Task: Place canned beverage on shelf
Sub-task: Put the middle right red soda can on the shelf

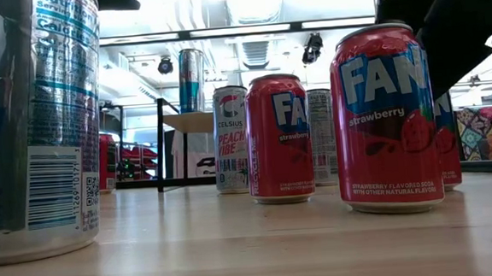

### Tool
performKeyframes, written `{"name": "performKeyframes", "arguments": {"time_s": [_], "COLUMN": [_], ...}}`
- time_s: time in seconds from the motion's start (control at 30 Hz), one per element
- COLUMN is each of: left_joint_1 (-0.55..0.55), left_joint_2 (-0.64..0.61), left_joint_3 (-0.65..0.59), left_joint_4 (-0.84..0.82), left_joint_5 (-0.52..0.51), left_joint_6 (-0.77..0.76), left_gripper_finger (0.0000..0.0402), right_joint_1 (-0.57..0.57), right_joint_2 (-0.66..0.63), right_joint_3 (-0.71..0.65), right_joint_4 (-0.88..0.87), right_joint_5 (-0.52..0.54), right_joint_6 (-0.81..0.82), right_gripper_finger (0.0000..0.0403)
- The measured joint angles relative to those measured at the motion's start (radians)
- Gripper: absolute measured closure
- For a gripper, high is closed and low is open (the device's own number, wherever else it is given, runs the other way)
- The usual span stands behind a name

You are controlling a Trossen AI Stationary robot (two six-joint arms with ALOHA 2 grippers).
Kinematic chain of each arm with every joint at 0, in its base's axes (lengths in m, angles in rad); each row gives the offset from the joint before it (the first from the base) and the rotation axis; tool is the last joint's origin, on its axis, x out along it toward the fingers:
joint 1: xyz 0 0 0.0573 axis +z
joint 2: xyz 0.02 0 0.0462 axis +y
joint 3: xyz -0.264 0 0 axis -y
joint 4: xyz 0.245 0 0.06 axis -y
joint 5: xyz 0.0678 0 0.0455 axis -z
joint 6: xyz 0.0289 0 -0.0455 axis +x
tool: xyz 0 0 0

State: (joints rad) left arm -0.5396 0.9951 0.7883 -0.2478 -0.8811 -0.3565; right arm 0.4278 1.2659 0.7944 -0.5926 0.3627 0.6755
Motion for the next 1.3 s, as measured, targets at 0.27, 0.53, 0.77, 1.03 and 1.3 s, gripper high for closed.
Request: {"name": "performKeyframes", "arguments": {"time_s": [0.27,0.53,0.77,1.03,1.3], "left_joint_1": [0.000,0.000,0.000,0.000,0.000], "left_joint_2": [0.000,0.000,0.000,0.000,0.000], "left_joint_3": [0.000,0.000,0.000,0.000,0.000], "left_joint_4": [0.000,0.000,0.000,0.000,0.000], "left_joint_5": [0.000,0.000,0.000,0.000,0.000], "left_joint_6": [0.013,0.009,0.008,0.007,0.007], "left_gripper_finger": [0.0141,0.0141,0.0141,0.0141,0.0141], "right_joint_1": [0.000,-0.005,-0.016,-0.047,-0.109], "right_joint_2": [0.000,-0.033,-0.070,-0.073,-0.073], "right_joint_3": [0.000,0.012,0.121,0.291,0.444], "right_joint_4": [0.000,-0.038,-0.161,-0.275,-0.326], "right_joint_5": [-0.013,-0.031,-0.019,-0.019,-0.032], "right_joint_6": [0.004,0.006,0.017,-0.024,-0.101], "right_gripper_finger": [0.0115,0.0115,0.0115,0.0115,0.0115]}}
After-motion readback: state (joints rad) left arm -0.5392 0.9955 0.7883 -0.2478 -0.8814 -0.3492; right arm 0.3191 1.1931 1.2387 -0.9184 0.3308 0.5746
